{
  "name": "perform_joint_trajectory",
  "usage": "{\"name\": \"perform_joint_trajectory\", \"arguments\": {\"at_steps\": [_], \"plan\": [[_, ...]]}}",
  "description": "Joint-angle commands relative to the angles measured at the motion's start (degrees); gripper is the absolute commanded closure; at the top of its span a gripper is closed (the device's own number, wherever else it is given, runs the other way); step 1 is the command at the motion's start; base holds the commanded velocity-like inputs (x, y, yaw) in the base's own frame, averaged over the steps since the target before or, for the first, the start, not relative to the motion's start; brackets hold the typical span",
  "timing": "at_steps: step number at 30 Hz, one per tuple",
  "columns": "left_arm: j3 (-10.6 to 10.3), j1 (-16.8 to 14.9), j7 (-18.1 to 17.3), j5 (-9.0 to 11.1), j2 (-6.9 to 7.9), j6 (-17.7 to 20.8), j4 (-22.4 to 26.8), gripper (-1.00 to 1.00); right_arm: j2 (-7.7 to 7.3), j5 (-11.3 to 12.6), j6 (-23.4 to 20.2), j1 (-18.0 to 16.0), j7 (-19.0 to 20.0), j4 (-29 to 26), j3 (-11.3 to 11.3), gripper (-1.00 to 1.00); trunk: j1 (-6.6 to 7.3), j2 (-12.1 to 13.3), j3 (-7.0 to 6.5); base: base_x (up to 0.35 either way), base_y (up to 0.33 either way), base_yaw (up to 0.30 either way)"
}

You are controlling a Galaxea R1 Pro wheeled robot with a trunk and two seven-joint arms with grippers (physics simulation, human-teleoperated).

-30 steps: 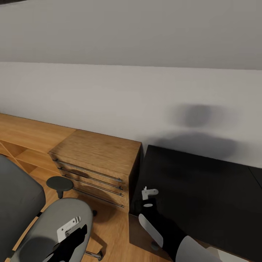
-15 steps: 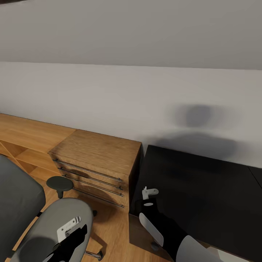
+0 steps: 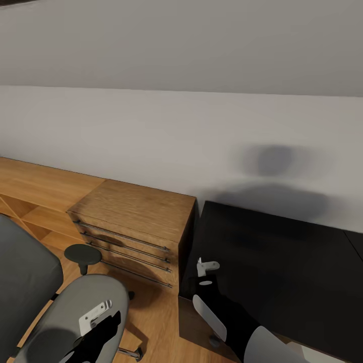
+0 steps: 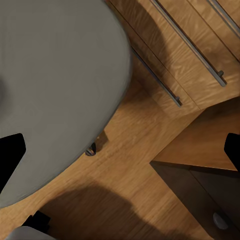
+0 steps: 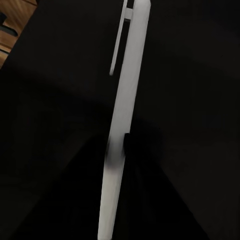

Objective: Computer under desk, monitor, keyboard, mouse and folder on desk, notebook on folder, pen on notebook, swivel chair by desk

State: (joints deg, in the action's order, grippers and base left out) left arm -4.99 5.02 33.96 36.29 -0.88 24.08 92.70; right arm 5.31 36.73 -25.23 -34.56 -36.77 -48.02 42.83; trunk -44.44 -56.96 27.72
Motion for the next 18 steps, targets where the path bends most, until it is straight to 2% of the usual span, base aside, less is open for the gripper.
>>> {"name": "perform_joint_trajectory", "arguments": {"at_steps": [1,18], "plan": [[0.0,0.0,0.4,0.4,0.00,0.1,0.1,-1.00,-0.03,0.6,-0.1,-0.1,-0.5,-0.1,0.2,1.00,-0.01,0.0,0.05,0.000,0.000,0.000],[0.0,0.0,0.4,0.4,0.00,0.1,0.1,-1.00,-0.03,0.6,-0.1,-0.1,-0.5,-0.1,0.2,1.00,-0.01,0.0,0.05,0.000,0.000,0.000]]}}
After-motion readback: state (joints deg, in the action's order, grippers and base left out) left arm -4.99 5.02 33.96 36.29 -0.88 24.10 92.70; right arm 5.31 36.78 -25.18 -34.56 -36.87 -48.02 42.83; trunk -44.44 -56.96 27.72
